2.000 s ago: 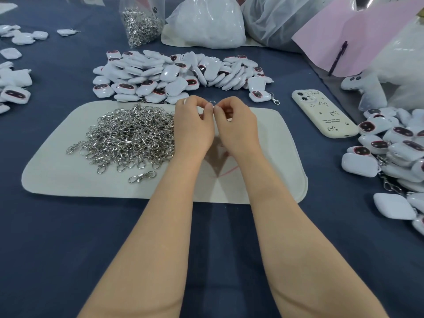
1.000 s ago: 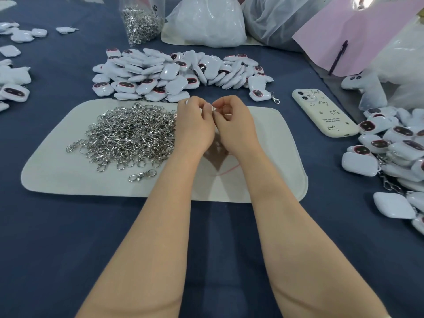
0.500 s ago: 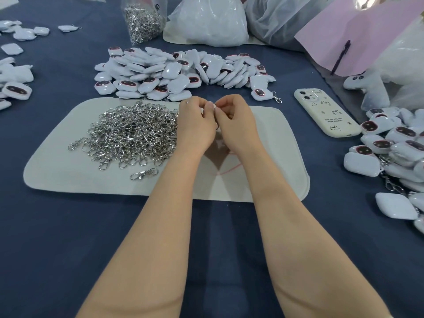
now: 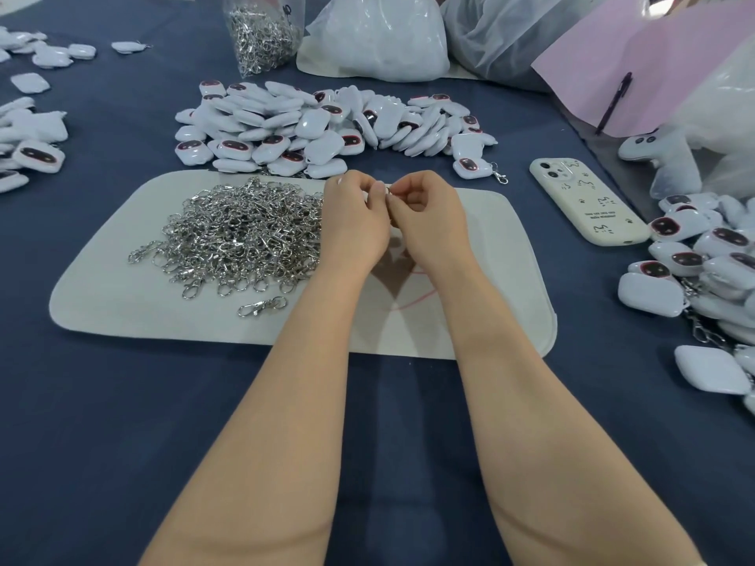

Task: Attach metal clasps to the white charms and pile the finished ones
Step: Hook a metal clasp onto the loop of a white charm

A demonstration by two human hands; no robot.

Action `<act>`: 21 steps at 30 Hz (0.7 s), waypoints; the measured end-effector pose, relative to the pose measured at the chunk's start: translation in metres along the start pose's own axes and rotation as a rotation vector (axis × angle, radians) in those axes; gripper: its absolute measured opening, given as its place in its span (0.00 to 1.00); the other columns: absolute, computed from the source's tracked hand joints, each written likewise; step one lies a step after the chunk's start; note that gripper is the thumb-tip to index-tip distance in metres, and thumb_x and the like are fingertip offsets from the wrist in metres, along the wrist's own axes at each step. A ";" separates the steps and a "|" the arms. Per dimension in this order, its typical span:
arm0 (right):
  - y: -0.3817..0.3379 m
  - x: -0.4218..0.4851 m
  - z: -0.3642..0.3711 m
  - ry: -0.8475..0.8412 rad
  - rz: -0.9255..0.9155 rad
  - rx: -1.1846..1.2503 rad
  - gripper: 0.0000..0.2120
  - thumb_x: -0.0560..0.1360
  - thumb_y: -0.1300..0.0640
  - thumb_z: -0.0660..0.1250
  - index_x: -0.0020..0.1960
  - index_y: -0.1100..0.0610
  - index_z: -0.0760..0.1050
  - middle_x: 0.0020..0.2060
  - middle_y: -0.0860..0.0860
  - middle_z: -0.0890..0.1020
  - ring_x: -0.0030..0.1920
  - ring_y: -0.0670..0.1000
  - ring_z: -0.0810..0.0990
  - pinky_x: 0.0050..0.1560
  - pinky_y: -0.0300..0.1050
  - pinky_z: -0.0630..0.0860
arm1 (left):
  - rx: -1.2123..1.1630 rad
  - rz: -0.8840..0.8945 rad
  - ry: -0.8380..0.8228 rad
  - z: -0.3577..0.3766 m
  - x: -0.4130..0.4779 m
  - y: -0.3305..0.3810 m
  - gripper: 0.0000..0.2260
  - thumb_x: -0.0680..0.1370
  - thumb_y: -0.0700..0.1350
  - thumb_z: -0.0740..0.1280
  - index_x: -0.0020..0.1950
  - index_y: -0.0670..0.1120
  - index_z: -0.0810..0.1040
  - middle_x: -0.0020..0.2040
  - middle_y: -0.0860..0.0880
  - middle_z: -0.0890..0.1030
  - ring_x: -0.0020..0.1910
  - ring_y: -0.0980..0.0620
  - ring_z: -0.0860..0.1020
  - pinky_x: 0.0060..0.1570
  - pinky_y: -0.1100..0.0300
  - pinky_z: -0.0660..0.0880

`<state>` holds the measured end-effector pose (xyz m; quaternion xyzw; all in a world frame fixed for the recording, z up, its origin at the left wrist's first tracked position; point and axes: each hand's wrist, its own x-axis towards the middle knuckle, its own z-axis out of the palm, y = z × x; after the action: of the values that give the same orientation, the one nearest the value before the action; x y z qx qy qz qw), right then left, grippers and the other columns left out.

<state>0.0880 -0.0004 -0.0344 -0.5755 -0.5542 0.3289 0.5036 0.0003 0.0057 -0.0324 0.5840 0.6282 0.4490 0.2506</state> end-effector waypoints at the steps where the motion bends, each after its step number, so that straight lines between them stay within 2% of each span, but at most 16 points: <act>1: 0.000 0.000 -0.001 -0.002 0.011 0.008 0.04 0.74 0.62 0.67 0.46 0.56 0.73 0.37 0.47 0.78 0.42 0.49 0.78 0.43 0.38 0.74 | 0.000 0.000 -0.003 0.000 0.000 0.000 0.09 0.81 0.43 0.59 0.55 0.40 0.74 0.58 0.41 0.76 0.53 0.46 0.75 0.55 0.58 0.69; 6: 0.001 0.000 0.000 -0.011 0.040 0.018 0.06 0.73 0.62 0.66 0.41 0.54 0.71 0.36 0.50 0.78 0.38 0.49 0.76 0.37 0.41 0.72 | -0.018 0.005 -0.011 0.000 0.000 0.001 0.08 0.81 0.42 0.60 0.55 0.41 0.75 0.58 0.42 0.76 0.54 0.47 0.76 0.57 0.57 0.70; 12: 0.003 0.003 0.001 0.065 -0.009 -0.024 0.09 0.73 0.62 0.65 0.39 0.51 0.69 0.38 0.50 0.79 0.43 0.54 0.80 0.48 0.47 0.77 | -0.042 0.018 -0.002 0.000 -0.002 0.001 0.06 0.80 0.44 0.62 0.52 0.44 0.76 0.56 0.43 0.78 0.50 0.50 0.76 0.52 0.61 0.69; 16: 0.004 0.005 -0.001 0.115 -0.008 -0.008 0.11 0.74 0.62 0.66 0.38 0.50 0.69 0.38 0.50 0.78 0.44 0.55 0.80 0.51 0.51 0.77 | 0.007 0.065 -0.007 0.000 -0.003 -0.002 0.05 0.79 0.44 0.63 0.50 0.45 0.77 0.54 0.44 0.78 0.44 0.52 0.73 0.45 0.65 0.65; 19: 0.005 0.005 -0.002 0.093 -0.027 -0.016 0.10 0.73 0.63 0.65 0.38 0.50 0.69 0.37 0.49 0.78 0.43 0.54 0.79 0.49 0.48 0.77 | 0.054 0.100 0.013 0.001 -0.003 -0.004 0.06 0.79 0.43 0.63 0.50 0.43 0.78 0.54 0.44 0.77 0.46 0.52 0.72 0.43 0.66 0.63; 21: 0.005 0.004 -0.001 0.058 -0.062 -0.040 0.08 0.74 0.63 0.65 0.40 0.52 0.70 0.37 0.48 0.77 0.41 0.49 0.78 0.47 0.40 0.75 | 0.080 0.114 0.031 0.000 -0.002 -0.005 0.07 0.79 0.42 0.62 0.51 0.42 0.78 0.55 0.44 0.76 0.46 0.52 0.72 0.42 0.67 0.62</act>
<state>0.0916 0.0038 -0.0383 -0.5774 -0.5632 0.2852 0.5178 -0.0021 0.0037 -0.0371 0.6215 0.6149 0.4461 0.1913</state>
